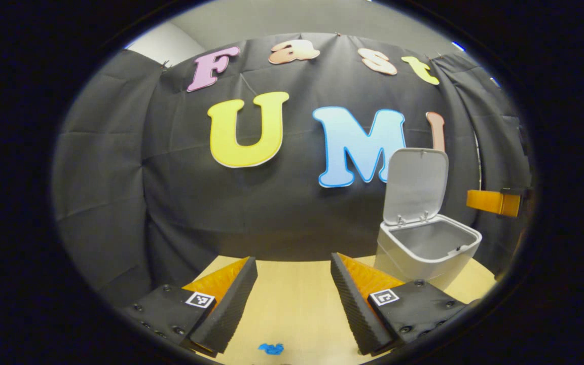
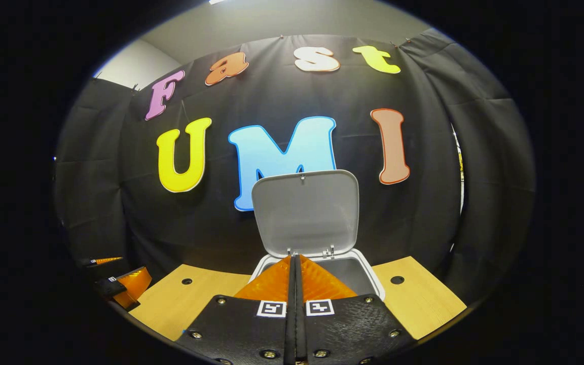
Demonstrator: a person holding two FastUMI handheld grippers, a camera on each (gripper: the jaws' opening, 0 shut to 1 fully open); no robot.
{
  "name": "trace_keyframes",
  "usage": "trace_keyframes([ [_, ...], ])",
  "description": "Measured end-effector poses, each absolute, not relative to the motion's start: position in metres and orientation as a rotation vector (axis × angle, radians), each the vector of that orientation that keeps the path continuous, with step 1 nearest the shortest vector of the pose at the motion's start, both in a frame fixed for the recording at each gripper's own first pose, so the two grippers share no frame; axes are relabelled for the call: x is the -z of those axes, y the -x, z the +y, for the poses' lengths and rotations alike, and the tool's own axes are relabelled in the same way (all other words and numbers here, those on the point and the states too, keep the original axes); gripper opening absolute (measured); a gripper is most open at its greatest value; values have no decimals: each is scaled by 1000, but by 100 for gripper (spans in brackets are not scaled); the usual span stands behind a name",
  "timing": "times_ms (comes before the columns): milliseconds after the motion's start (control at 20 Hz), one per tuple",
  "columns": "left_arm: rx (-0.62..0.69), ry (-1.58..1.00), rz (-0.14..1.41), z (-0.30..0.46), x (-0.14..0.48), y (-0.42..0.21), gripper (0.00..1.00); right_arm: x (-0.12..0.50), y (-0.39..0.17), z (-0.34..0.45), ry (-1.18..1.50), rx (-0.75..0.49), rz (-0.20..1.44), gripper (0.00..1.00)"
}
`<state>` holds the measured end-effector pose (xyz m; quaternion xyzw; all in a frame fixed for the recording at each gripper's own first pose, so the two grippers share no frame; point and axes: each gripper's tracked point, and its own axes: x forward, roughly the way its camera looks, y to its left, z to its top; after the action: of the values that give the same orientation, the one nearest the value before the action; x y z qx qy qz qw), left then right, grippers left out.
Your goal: Press the lid of the desktop garbage bin to open it, pick up the crumpled paper on the desktop and throw it into the bin, then pick up the pop can on the desktop and drop it into the bin, and finally close the garbage bin lid.
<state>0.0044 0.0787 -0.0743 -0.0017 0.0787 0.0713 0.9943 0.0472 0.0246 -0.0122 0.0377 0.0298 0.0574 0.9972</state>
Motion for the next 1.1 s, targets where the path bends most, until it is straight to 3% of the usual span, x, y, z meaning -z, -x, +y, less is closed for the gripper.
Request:
trace_keyframes([
  [1100, -206, 88, 373, 150, 186, 33, 96, 20, -44, 34, -37, -142, 87, 0],
])
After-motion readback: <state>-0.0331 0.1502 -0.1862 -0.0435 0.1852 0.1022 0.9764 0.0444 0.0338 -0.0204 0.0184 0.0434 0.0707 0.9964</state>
